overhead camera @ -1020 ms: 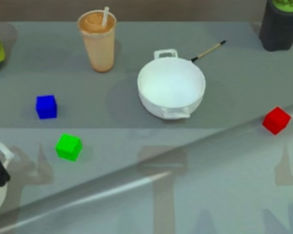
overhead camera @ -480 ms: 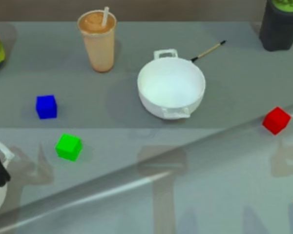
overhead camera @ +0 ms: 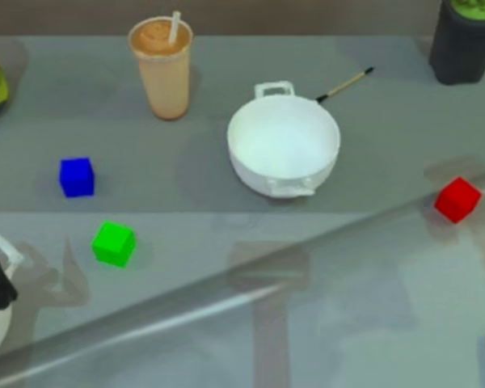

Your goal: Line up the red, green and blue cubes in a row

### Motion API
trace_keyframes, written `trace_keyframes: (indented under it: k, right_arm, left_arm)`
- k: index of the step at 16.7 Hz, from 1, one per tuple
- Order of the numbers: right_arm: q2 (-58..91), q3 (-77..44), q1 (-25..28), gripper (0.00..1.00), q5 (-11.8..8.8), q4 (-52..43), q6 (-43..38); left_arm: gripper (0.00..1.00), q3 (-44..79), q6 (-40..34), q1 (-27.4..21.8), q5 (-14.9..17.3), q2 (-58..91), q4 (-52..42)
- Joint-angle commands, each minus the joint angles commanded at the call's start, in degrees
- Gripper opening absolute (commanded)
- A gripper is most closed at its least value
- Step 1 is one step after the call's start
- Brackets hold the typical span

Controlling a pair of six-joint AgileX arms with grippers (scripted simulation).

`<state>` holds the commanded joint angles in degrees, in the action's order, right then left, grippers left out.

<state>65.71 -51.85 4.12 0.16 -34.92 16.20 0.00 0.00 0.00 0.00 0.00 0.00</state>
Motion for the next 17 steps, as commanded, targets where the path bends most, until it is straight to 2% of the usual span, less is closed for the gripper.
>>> trace_keyframes:
  k: [4, 9, 13, 17]
  right_arm:
    - [23.3, -17.5, 1.4, 1.00, 0.2, -12.5, 5.7]
    - [45.3, -35.6, 2.9, 1.00, 0.2, -24.3, 11.2]
    - [55.3, -44.3, 3.5, 1.00, 0.0, -29.3, 13.7]
    - [57.0, -45.9, 3.6, 1.00, 0.0, -30.2, 14.2]
  left_arm:
    - [1.00, 0.0, 0.0, 0.0, 0.0, 0.0, 0.0]
    - [1.00, 0.0, 0.0, 0.0, 0.0, 0.0, 0.0]
    - [1.00, 0.0, 0.0, 0.0, 0.0, 0.0, 0.0]
    - [1.00, 0.0, 0.0, 0.0, 0.0, 0.0, 0.0]
